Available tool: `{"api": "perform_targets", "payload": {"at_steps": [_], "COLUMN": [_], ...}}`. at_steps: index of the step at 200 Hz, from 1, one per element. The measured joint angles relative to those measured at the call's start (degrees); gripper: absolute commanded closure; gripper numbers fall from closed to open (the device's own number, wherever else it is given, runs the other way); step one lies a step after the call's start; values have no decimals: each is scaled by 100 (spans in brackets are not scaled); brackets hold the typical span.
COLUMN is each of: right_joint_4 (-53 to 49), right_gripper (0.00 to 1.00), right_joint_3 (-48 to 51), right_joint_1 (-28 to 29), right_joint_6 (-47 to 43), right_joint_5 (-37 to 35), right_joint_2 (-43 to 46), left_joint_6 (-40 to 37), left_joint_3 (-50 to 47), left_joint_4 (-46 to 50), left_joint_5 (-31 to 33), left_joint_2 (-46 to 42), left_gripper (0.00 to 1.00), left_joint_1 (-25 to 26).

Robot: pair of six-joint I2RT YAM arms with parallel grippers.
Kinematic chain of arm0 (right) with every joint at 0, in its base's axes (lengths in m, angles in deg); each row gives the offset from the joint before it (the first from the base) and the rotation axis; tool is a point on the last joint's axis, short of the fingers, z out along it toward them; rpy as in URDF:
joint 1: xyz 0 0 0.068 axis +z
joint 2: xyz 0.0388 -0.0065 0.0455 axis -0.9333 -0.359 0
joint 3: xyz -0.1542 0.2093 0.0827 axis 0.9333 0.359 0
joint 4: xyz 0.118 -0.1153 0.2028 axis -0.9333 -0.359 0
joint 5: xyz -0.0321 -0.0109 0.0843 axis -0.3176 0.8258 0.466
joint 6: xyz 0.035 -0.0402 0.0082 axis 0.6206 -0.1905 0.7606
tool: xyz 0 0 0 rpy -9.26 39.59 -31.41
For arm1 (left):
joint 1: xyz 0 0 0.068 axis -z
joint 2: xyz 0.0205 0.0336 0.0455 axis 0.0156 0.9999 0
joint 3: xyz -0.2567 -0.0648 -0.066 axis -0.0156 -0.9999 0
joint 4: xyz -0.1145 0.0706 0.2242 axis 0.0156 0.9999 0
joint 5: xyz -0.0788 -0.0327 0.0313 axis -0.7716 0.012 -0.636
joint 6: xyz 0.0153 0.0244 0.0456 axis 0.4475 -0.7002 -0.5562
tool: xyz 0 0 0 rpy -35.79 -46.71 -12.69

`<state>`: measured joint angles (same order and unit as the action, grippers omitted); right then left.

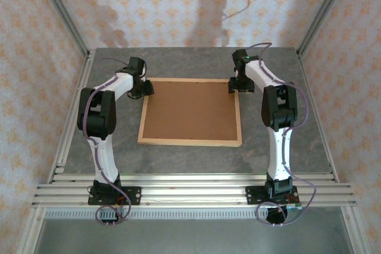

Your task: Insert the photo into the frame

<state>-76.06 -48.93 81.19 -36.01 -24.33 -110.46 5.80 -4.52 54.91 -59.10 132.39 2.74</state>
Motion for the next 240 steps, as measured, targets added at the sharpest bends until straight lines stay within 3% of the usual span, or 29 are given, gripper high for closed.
{"api": "perform_targets", "payload": {"at_steps": [140, 240], "right_joint_4": [-219, 173], "right_gripper": [33, 33], "right_joint_3": [-258, 1523], "right_joint_1": [203, -2], "right_joint_6": [-28, 741], "right_joint_5": [-302, -216], "right_joint_2": [-184, 1670], "left_joint_6": [107, 125], "left_joint_3": [2, 11], "left_joint_4": [0, 11], "left_joint_5": [-59, -31], "left_joint_2": [11, 11], "left_gripper": [65, 65], "left_joint_1": [0, -2]}}
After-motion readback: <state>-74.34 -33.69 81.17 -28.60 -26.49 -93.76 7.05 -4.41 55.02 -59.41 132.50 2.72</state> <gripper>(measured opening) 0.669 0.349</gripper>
